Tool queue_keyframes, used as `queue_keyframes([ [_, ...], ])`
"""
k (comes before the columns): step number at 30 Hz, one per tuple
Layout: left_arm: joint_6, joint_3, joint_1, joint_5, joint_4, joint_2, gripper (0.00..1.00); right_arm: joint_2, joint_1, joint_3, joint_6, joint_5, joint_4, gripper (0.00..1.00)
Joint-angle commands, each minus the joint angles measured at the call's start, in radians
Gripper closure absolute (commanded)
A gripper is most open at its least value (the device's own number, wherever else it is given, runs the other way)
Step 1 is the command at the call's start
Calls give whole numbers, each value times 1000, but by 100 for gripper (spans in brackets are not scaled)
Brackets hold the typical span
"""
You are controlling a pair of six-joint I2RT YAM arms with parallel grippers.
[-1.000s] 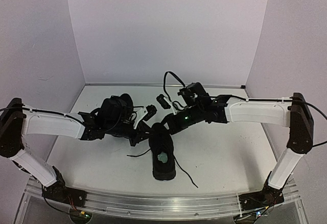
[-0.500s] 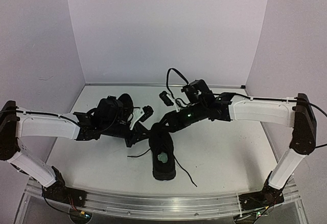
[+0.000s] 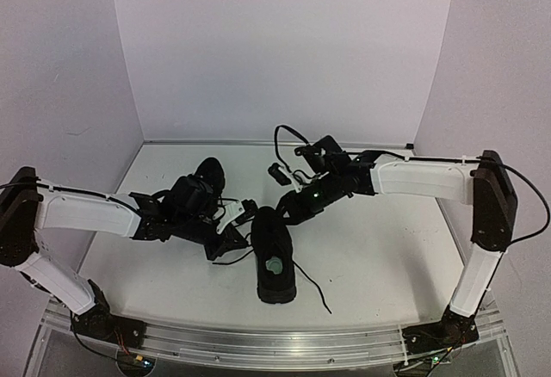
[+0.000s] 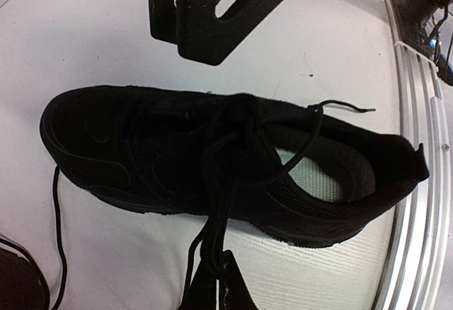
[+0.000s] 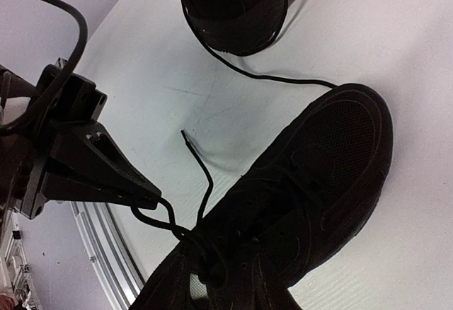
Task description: Tie the shoes
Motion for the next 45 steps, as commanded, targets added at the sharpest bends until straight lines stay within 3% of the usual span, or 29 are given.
queue_keyframes([
  [1, 45, 24, 3, -22, -14, 34, 99, 43, 5, 63, -50, -46, -53, 72],
  [18, 50, 50, 2, -21, 10, 44, 97, 145, 5, 138, -122, -76, -148, 76],
  [26, 53, 61, 2, -27, 14, 49, 97, 126, 16, 136, -157, -89, -174, 85],
  [32, 49, 68, 3, -28, 11, 56, 97, 118, 29, 149, -171, -75, -209, 82],
  [38, 48, 74, 3, -37, 8, 50, 97, 121, 31, 172, -215, -25, -250, 100],
  [45, 29, 78, 3, -51, 11, 63, 93, 35, 31, 130, -190, 20, -215, 100],
])
